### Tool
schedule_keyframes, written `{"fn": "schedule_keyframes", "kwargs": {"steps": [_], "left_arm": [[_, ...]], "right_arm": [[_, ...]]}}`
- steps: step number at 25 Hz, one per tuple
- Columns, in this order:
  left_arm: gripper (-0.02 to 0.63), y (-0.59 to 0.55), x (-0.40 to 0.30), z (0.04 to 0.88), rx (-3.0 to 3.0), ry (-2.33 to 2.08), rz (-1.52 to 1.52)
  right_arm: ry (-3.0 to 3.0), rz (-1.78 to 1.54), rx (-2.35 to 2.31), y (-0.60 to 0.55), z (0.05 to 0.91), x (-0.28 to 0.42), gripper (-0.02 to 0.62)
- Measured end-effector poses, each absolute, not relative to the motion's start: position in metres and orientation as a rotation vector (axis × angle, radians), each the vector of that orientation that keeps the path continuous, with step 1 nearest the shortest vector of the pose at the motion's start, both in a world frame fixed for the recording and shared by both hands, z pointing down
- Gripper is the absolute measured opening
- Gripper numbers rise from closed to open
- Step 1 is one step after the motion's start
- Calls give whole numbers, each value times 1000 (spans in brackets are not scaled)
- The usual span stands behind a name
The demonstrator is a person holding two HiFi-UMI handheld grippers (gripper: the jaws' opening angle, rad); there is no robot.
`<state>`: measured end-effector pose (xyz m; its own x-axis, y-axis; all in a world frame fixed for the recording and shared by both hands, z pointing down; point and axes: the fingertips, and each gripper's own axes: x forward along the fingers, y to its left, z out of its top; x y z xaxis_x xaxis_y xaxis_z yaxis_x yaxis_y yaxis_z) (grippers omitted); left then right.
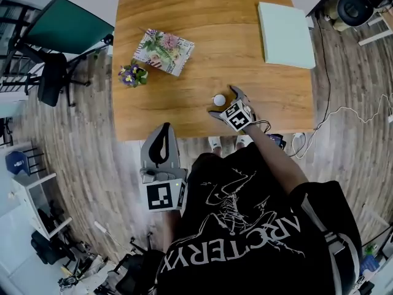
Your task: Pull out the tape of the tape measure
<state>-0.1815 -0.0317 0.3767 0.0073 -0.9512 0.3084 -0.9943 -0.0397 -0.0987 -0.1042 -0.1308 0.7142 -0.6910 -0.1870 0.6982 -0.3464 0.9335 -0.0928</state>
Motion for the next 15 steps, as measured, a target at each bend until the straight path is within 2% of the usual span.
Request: {"fn": "schedule_keyframes", "kwargs": {"steps": [7, 8, 9, 15], "left_arm": [[11, -28, -183, 376, 2086, -2093, 434], [11, -29, -181, 374, 2095, -2093, 424], [11, -30, -179, 372, 2099, -2091, 417], [11, -32, -177, 375, 2101, -2080, 419]], "right_arm": [[-2248, 287, 346, -128, 730, -107, 558], [-2221, 274, 360, -131, 730, -102, 502], [-2197, 258, 381, -134, 730, -97, 209], [-2165, 251, 360, -139, 728, -83, 212]]}}
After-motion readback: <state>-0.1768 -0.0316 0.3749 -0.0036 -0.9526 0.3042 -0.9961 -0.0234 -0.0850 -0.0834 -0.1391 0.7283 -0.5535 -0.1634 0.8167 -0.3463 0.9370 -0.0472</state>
